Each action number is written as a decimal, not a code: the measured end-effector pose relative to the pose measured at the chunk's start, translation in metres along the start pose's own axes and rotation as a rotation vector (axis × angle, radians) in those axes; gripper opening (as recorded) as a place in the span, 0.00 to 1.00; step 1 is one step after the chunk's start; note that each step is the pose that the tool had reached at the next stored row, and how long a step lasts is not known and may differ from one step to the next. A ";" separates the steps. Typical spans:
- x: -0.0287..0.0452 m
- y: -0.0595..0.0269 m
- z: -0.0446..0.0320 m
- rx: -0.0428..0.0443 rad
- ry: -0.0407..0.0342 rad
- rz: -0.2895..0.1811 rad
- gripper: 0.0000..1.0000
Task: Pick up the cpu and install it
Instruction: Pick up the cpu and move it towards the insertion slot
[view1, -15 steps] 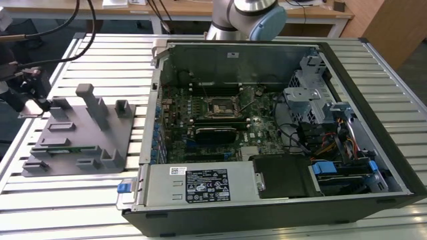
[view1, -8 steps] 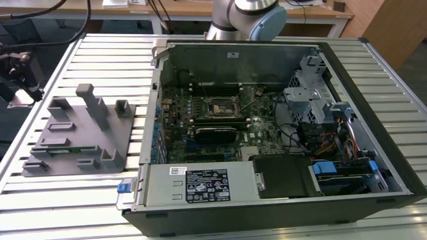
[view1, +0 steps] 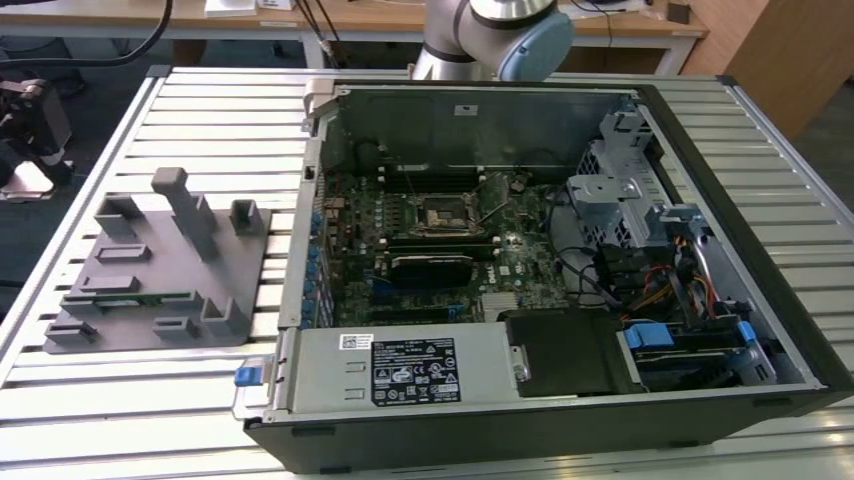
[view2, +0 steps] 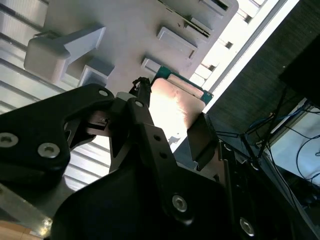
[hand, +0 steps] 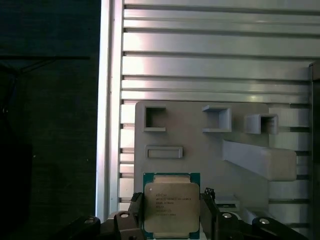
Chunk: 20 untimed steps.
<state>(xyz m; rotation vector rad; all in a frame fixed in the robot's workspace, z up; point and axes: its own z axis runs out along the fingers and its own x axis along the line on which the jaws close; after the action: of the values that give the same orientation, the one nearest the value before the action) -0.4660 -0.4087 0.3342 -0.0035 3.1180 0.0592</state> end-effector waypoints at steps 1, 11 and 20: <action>0.0000 0.0000 0.0000 0.0000 0.0000 0.000 0.54; -0.0053 0.0002 -0.0040 -0.0024 0.0004 0.000 0.54; -0.0064 0.0012 -0.0320 -0.0024 0.0004 0.000 0.54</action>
<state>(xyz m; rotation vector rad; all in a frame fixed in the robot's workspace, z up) -0.4603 -0.4087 0.3664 -0.0036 3.1183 0.0631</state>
